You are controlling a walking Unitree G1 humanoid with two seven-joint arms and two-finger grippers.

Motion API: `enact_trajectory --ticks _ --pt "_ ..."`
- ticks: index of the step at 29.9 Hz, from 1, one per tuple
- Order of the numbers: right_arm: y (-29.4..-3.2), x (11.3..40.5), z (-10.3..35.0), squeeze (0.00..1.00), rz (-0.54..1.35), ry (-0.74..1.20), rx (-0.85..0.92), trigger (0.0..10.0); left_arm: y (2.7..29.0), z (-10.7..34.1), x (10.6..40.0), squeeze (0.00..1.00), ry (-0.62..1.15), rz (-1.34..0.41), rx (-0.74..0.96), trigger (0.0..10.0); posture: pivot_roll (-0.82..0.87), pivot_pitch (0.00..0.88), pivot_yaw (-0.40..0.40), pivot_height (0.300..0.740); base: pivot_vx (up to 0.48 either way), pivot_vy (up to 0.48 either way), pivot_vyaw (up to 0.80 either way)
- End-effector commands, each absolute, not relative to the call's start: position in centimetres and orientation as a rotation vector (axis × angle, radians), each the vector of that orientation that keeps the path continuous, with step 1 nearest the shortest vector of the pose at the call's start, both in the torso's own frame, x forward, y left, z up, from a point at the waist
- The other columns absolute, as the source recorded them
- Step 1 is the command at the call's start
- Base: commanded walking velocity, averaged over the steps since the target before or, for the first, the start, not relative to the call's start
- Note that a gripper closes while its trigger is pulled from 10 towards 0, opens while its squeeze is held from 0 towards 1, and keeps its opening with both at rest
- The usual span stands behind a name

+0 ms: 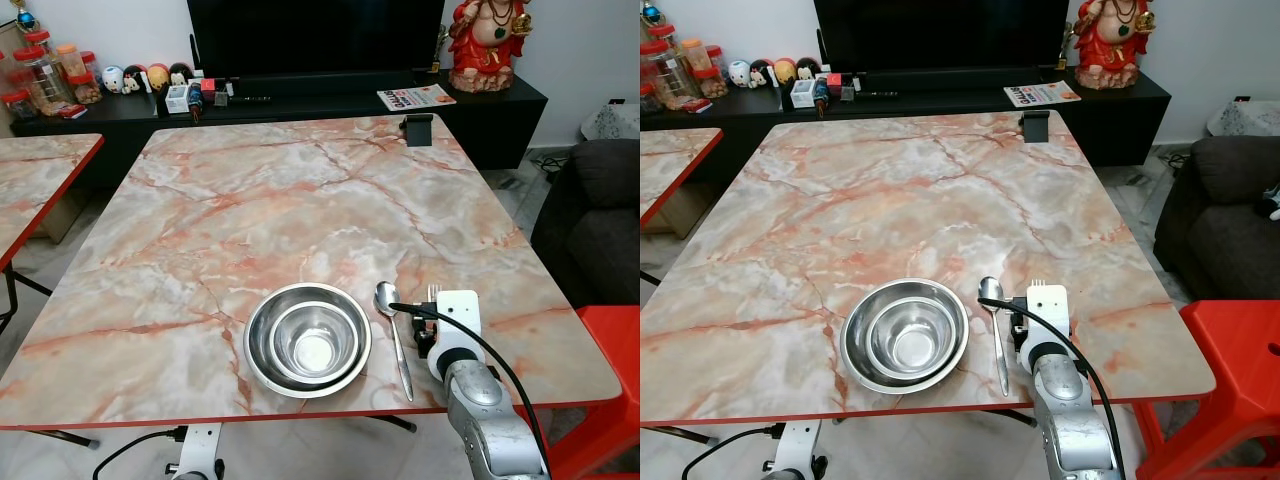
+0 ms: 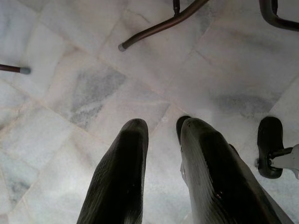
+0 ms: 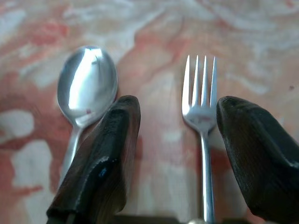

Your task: Setting the table

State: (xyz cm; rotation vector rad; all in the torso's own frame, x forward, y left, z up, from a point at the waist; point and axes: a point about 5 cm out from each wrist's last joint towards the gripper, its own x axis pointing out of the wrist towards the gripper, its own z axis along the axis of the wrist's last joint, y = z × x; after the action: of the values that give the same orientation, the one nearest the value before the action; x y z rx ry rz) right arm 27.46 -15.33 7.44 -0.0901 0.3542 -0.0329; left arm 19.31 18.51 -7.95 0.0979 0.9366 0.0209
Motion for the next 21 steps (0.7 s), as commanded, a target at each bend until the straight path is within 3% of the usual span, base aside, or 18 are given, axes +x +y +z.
enact_trajectory --ticks 1,9,21 --pt "-15.1 27.9 8.4 0.0 -0.026 0.302 -0.083 10.0 18.6 -7.9 19.4 0.0 0.941 0.015 0.106 10.0 -0.11 0.0 0.048 0.725 0.0 0.0 0.0" --pt "-15.3 28.5 12.9 0.0 -0.074 -0.05 -0.107 10.0 18.5 -7.8 19.6 0.0 0.932 0.013 0.101 10.0 -0.11 0.0 0.049 0.725 0.0 0.0 0.0" --pt "-16.7 27.8 12.0 0.0 -0.078 -0.168 -0.216 10.0 18.5 -7.7 19.8 0.0 0.91 0.026 0.097 10.0 -0.12 0.0 0.047 0.725 0.0 0.0 0.0"
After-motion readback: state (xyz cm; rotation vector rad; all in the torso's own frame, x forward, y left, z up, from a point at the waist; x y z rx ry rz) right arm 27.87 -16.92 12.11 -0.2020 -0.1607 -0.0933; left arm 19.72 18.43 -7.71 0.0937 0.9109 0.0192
